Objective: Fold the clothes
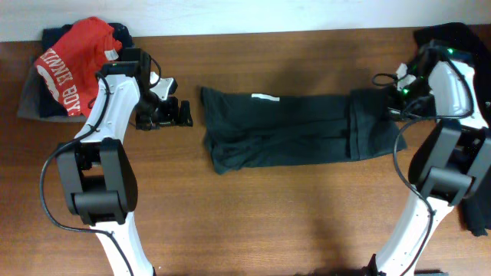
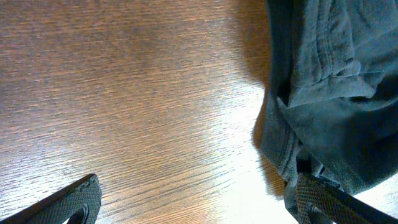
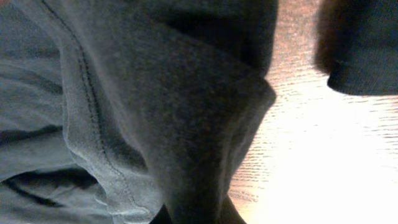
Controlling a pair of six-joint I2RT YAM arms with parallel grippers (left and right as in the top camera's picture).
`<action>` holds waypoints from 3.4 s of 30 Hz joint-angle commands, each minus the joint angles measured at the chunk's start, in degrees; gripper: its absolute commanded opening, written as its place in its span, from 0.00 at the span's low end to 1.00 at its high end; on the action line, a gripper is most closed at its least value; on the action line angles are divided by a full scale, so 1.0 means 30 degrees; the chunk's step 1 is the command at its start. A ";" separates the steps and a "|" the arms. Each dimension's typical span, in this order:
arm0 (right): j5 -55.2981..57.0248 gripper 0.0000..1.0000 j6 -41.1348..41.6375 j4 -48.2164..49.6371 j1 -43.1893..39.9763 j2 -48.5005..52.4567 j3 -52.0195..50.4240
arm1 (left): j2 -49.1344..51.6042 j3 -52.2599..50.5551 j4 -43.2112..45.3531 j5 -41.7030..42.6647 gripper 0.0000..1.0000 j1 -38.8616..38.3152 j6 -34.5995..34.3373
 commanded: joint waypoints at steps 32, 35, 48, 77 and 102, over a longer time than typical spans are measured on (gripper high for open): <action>0.5107 0.08 0.5020 -0.1027 0.8408 0.0138 0.0525 | -0.0117 0.0372 -0.0015 0.0291 0.99 0.0131 0.0364; 0.4124 0.09 0.5020 -0.0933 0.8648 0.0138 0.0525 | -0.0117 0.0372 -0.0015 0.0291 0.99 0.0131 0.0364; 0.2951 0.38 0.5304 -0.0481 0.9799 0.0146 0.0510 | -0.0117 0.0372 -0.0022 0.0291 0.99 0.0131 0.0364; 0.1749 0.06 0.5515 -0.0801 0.7621 0.0182 0.3643 | -0.0117 0.0372 -0.0146 0.0284 0.99 0.0131 0.0372; -0.1049 0.04 0.6492 0.8888 0.7497 0.0729 -0.1435 | -0.0117 0.0364 -0.0153 0.0284 0.99 0.0131 0.0372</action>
